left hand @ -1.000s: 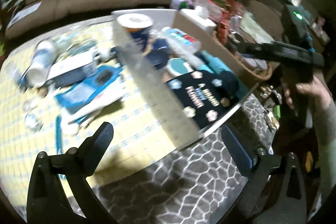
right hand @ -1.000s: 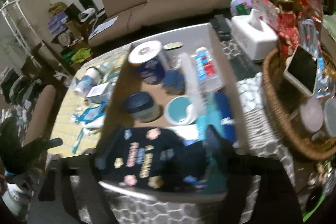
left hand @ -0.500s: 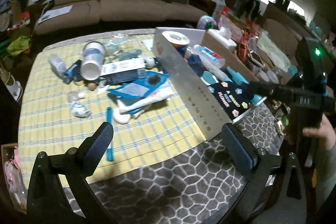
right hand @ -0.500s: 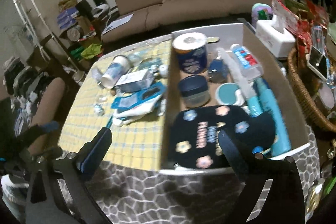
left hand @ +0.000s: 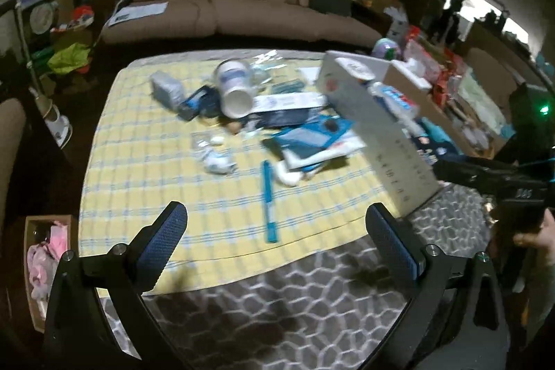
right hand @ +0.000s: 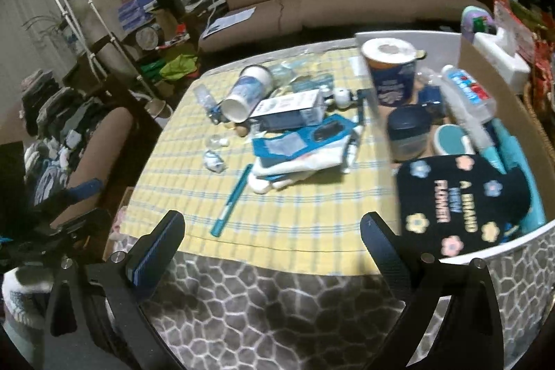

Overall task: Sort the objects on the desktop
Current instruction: 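Withdraw both open tools from the box back over the table, then grasp the teal pen lying on the tablecloth with the left tool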

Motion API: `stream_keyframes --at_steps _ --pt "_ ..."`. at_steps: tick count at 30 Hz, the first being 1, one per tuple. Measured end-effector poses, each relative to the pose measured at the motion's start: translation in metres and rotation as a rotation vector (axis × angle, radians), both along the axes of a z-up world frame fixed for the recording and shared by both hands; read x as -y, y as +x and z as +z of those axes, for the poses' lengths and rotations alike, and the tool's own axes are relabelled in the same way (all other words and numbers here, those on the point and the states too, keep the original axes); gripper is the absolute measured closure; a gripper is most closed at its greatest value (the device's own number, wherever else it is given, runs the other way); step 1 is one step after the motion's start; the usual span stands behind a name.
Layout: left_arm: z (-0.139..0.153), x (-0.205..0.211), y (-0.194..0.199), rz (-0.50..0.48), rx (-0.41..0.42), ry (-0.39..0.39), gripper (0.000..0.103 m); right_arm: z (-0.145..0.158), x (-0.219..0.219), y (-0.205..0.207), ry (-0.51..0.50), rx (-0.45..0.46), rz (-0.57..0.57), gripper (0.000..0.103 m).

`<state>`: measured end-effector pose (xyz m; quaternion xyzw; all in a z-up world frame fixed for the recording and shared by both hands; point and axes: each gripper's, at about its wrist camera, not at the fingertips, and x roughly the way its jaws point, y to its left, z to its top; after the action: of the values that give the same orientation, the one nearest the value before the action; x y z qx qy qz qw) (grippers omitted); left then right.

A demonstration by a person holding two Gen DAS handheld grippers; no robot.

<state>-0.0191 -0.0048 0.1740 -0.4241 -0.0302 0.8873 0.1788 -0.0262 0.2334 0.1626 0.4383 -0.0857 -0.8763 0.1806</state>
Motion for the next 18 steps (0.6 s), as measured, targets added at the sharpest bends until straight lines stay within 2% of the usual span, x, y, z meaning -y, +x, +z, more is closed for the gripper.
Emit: stream_keyframes --at_steps 4,10,13,18 --pt "-0.029 0.017 -0.007 0.01 0.042 -0.025 0.0 -0.014 0.02 -0.011 -0.017 0.018 0.021 0.0" --pt "-0.071 0.014 -0.016 -0.029 0.096 -0.049 0.0 -0.049 0.04 -0.035 -0.031 0.081 0.017 0.0" --pt "-0.087 0.007 -0.025 -0.062 0.11 -0.061 0.0 -0.065 0.046 -0.047 -0.012 0.114 0.02 0.0" --pt "-0.103 -0.005 -0.041 -0.115 0.134 -0.063 0.0 -0.078 0.044 -0.069 0.014 0.107 -0.005 0.0"
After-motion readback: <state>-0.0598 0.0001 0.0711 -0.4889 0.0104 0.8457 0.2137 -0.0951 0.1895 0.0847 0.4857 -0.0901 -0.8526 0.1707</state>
